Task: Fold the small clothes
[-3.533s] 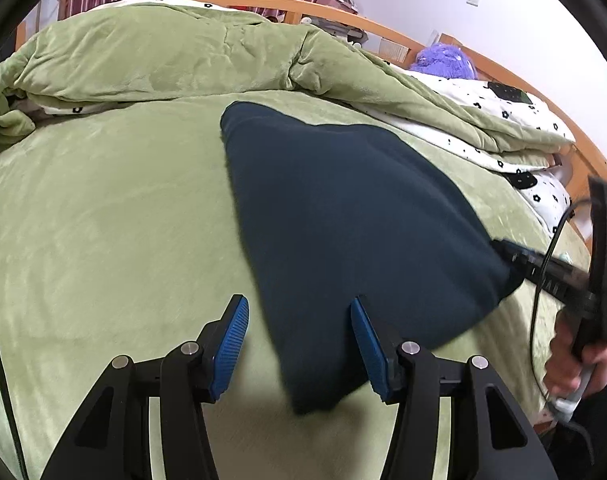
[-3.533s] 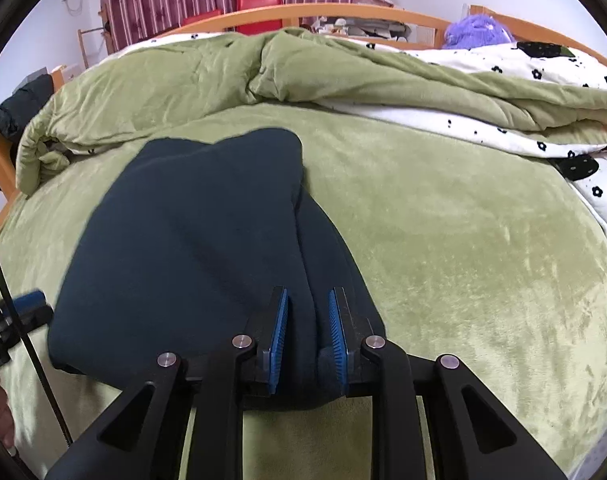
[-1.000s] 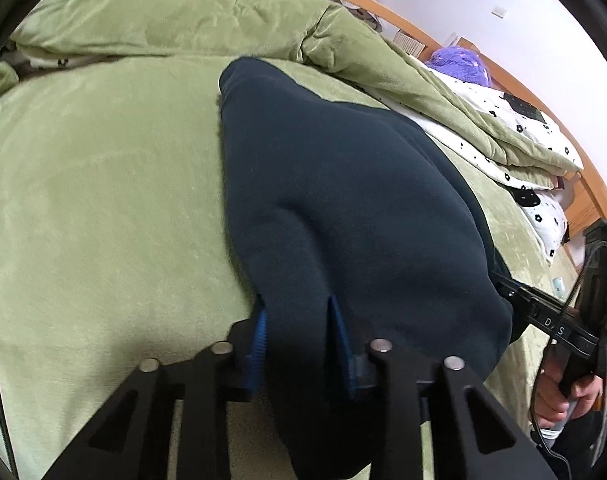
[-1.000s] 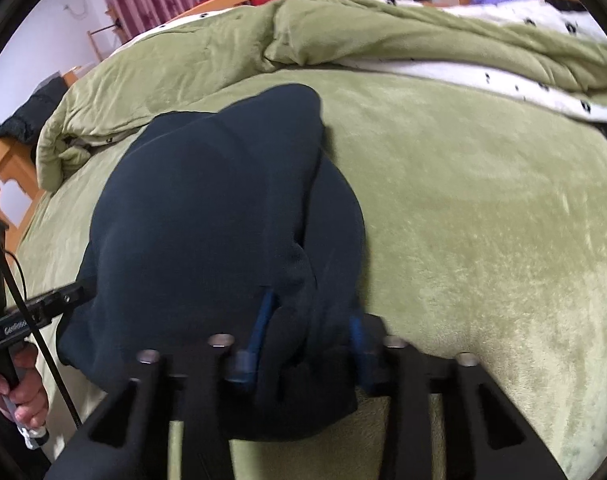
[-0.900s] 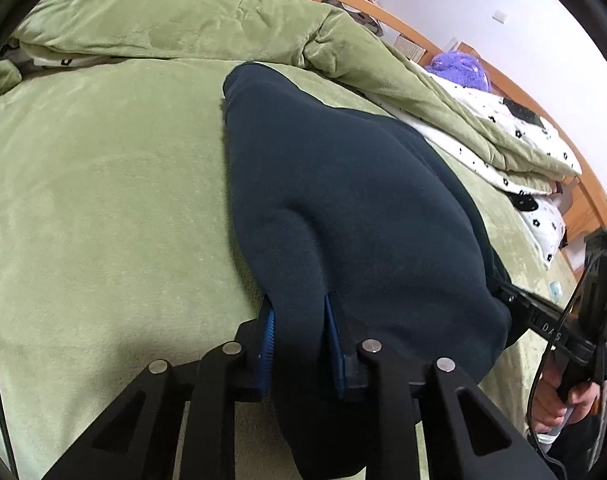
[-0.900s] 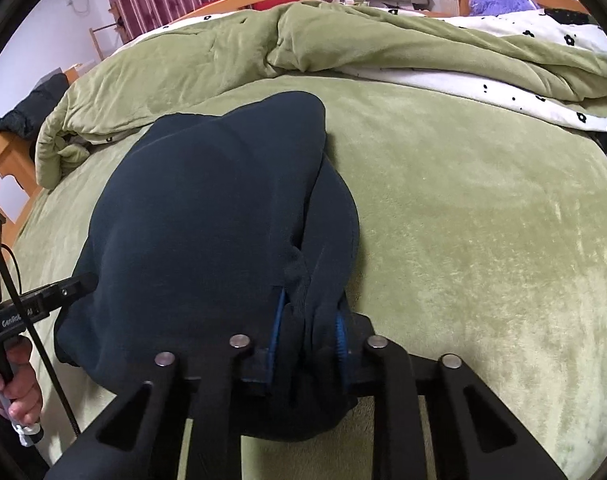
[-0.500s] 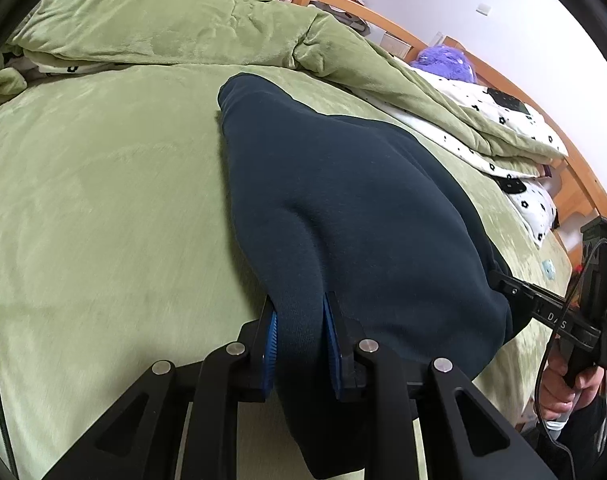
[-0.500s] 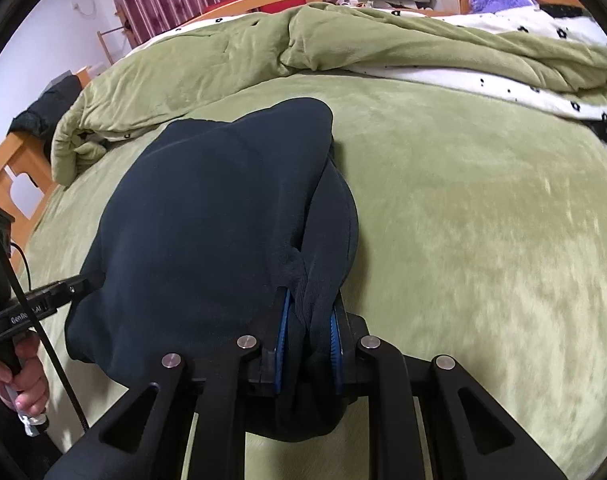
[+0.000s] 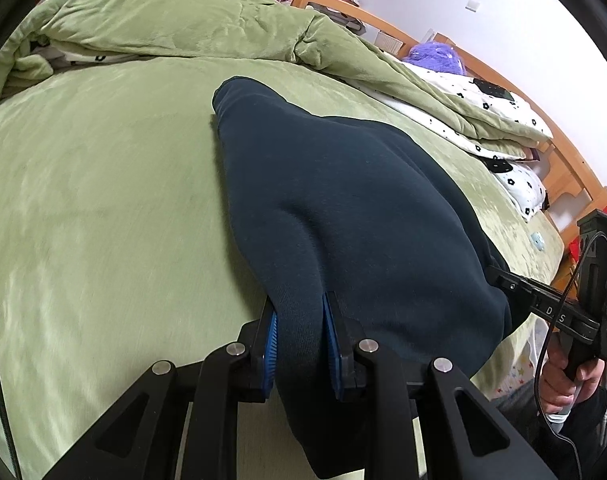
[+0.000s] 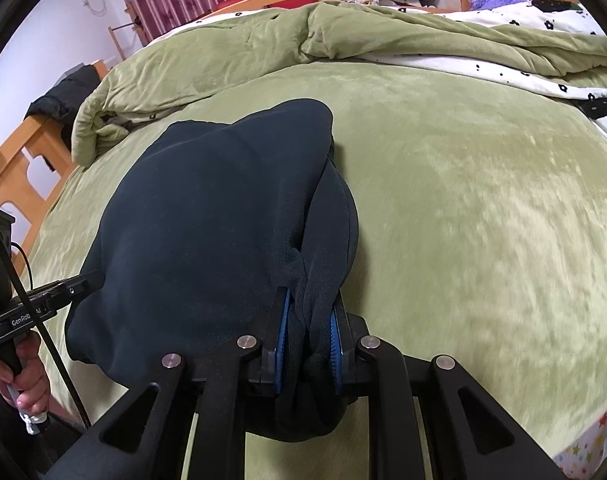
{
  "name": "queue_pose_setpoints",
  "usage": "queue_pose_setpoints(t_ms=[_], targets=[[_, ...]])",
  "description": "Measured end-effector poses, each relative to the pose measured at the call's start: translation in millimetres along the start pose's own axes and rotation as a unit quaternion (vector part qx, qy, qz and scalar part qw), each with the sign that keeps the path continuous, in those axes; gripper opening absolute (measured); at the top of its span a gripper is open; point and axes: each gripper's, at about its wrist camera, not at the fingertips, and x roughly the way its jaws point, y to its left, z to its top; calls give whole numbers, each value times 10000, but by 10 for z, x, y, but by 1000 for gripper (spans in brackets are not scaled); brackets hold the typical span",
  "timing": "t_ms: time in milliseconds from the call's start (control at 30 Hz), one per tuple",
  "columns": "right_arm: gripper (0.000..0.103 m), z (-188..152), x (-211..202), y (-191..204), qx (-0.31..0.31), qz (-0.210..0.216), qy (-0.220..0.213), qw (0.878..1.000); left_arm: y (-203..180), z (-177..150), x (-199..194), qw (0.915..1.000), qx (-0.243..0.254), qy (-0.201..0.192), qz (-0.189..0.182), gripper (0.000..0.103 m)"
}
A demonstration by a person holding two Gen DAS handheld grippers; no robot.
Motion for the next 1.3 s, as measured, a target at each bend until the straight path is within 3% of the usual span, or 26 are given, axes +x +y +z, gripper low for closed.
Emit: queue_pose_setpoints(t_ms=[200, 300, 433, 533, 667, 833, 867, 933, 1000, 1167, 1300], targets=[[18, -265, -143, 119, -106, -79, 27, 9999, 24, -253, -129, 10000, -26, -3, 2, 22], [28, -277, -138, 162, -220, -271, 87, 9994, 7, -312, -138, 9999, 39, -13, 110, 25], [32, -257, -233, 164, -331, -492, -168, 9981, -47, -338, -199, 9991, 167, -106, 368, 33], [32, -206, -338, 144, -240, -498, -467, 9974, -98, -385, -268, 9968, 331, -251, 690, 44], [32, -128, -408, 188, -247, -447, -757, 9958, -109, -428, -341, 9942, 367, -361, 947, 50], [32, -66, -178, 309, -473, -382, -596, 9964, -95, -452, -421, 9925, 244, -411, 1125, 53], [30, -72, -87, 324, -537, -421, -461, 9966, -101, -453, -434, 9922, 236, -411, 1151, 53], [10, -112, 75, 343, -728, -798, -295, 9937, -113, -453, -460, 9919, 209, -409, 1188, 54], [4, -141, 131, 331, -781, -944, -277, 9921, -124, -452, -503, 9912, 182, -444, 1236, 54], [3, -156, -55, 273, -625, -892, -600, 9922, -192, -463, -611, 9890, 203, -516, 1372, 54], [6, -151, 80, 184, -396, -868, -166, 9953, -235, -475, -697, 9887, 161, -558, 1379, 54]])
